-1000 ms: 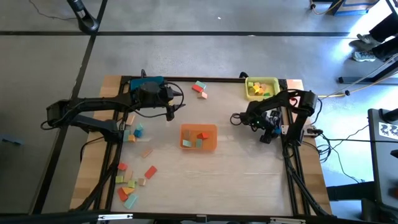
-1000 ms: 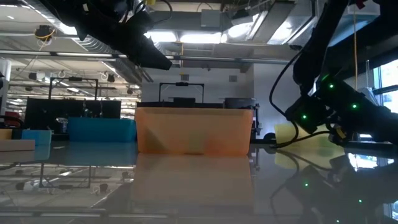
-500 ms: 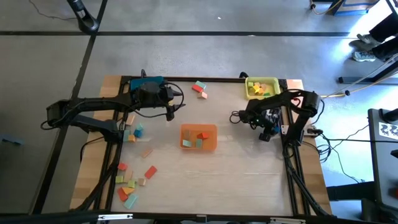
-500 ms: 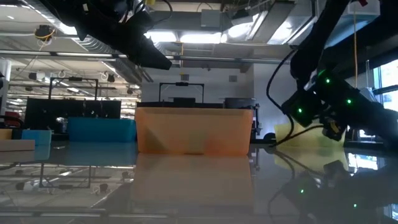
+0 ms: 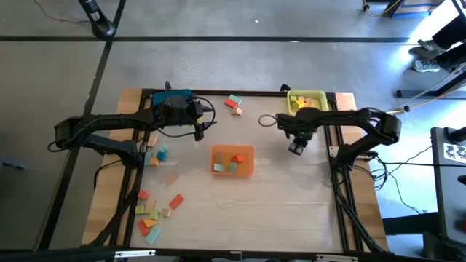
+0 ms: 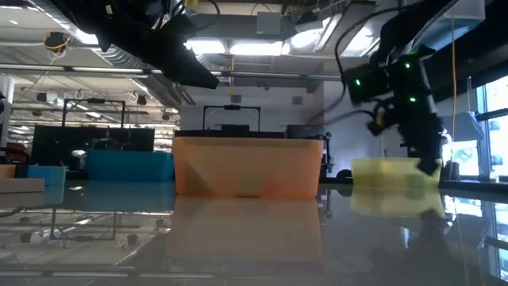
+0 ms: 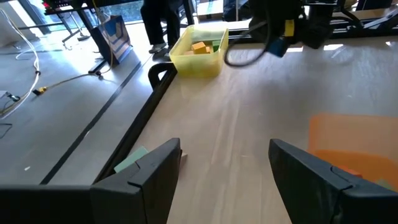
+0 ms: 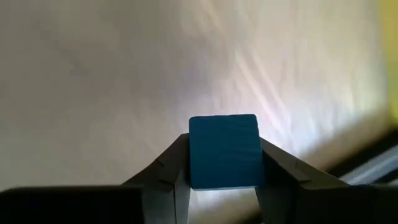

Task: Sort blocks by size
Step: Put the dark blue cube block into the yellow bin

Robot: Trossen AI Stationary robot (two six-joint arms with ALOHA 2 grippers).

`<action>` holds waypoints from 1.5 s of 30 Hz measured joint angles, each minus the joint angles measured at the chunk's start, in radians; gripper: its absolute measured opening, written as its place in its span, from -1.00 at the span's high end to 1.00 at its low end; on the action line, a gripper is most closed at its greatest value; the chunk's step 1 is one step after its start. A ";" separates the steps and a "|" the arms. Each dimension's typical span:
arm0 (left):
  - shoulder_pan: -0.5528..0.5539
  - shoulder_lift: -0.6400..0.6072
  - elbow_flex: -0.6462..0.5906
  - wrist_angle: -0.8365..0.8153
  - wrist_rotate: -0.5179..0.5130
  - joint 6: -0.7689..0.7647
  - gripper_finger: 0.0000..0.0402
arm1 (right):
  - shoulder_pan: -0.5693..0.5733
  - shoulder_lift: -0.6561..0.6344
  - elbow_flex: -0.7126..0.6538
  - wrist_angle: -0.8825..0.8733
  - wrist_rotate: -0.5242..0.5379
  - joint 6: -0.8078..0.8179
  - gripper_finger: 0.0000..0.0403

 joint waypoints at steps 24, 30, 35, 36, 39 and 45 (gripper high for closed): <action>0.000 0.000 0.000 -0.005 0.000 -0.017 -0.16 | -0.216 -0.189 0.000 0.378 0.135 -0.050 0.34; 0.000 0.000 0.000 -0.007 0.000 -0.017 -0.16 | -0.353 -0.192 0.000 0.432 0.109 -0.072 0.34; 0.000 0.000 0.000 -0.008 0.000 -0.016 -0.16 | -0.435 -0.192 -0.022 0.501 0.094 -0.076 0.34; 0.000 0.000 0.000 -0.008 0.000 -0.016 -0.16 | -0.449 -0.191 -0.029 0.516 0.091 -0.075 0.34; 0.000 0.000 0.000 -0.005 0.000 -0.015 -0.16 | -0.487 -0.191 -0.053 0.565 0.076 -0.072 0.34; 0.000 0.000 0.000 -0.004 0.000 -0.016 -0.16 | -0.540 -0.191 -0.104 0.655 0.019 -0.054 0.33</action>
